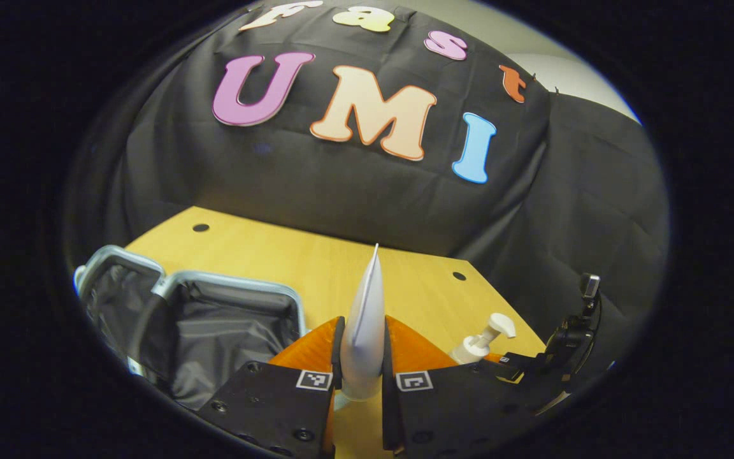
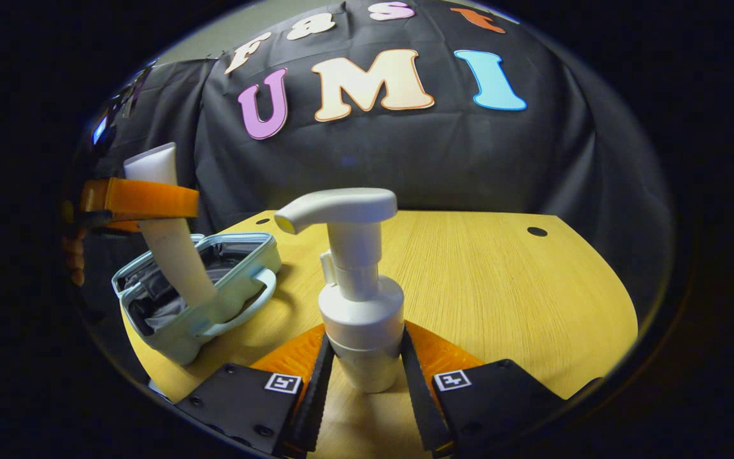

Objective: First open the suitcase, pack the skin care products into it, and then close the suitcase.

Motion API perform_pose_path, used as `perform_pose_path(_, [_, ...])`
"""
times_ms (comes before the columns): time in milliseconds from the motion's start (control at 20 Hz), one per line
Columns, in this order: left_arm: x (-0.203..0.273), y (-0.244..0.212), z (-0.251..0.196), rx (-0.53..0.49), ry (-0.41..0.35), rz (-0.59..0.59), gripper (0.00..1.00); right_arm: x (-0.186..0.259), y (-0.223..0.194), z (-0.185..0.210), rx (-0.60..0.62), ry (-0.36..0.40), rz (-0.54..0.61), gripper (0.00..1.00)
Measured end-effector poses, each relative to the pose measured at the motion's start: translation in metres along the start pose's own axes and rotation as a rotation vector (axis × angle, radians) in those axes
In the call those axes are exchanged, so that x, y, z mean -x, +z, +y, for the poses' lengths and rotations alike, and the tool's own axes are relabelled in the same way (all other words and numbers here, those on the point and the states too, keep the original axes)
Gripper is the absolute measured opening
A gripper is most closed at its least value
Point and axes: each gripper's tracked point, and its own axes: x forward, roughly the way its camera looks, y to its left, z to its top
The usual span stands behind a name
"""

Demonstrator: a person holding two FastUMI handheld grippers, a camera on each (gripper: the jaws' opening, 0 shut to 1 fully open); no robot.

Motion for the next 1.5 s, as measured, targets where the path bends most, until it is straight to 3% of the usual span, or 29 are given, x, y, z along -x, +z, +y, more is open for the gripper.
perform_pose_path(150, [0.023,0.008,0.036,-0.001,0.015,0.063,0.22,0.014,0.02,0.005,-0.014,-0.024,-0.011,0.59])
perform_pose_path(200, [0.03,0.002,0.047,0.002,0.013,0.103,0.22,0.021,0.026,0.007,-0.009,-0.028,-0.013,0.63])
perform_pose_path(400, [0.045,-0.041,0.097,0.001,0.022,0.313,0.22,0.049,0.048,0.035,0.003,-0.025,-0.006,0.58])
perform_pose_path(550, [0.047,-0.083,0.121,-0.005,0.005,0.474,0.22,0.069,0.057,0.071,0.043,-0.007,0.004,0.58])
perform_pose_path(700, [0.039,-0.111,0.135,-0.001,-0.034,0.601,0.22,0.081,0.061,0.12,0.01,0.045,0.029,0.59])
perform_pose_path(950, [0.02,-0.123,0.158,0.068,-0.038,0.663,0.26,0.086,0.06,0.189,-0.032,0.099,0.063,0.6])
perform_pose_path(1050, [0.017,-0.113,0.165,0.074,-0.032,0.641,0.31,0.083,0.056,0.212,-0.056,0.125,0.085,0.58])
perform_pose_path(1200, [0.017,-0.082,0.171,0.113,-0.033,0.56,0.65,0.072,0.048,0.24,-0.071,0.151,0.12,0.58])
perform_pose_path(1300, [0.022,-0.059,0.184,0.147,-0.015,0.503,0.82,0.066,0.041,0.254,-0.077,0.171,0.151,0.58])
perform_pose_path(1450, [0.04,-0.015,0.212,0.18,0.02,0.382,0.86,0.049,0.027,0.268,-0.094,0.195,0.214,0.59])
perform_pose_path(1500, [0.045,0.001,0.222,0.187,0.027,0.323,0.95,0.044,0.021,0.271,-0.103,0.2,0.241,0.59])
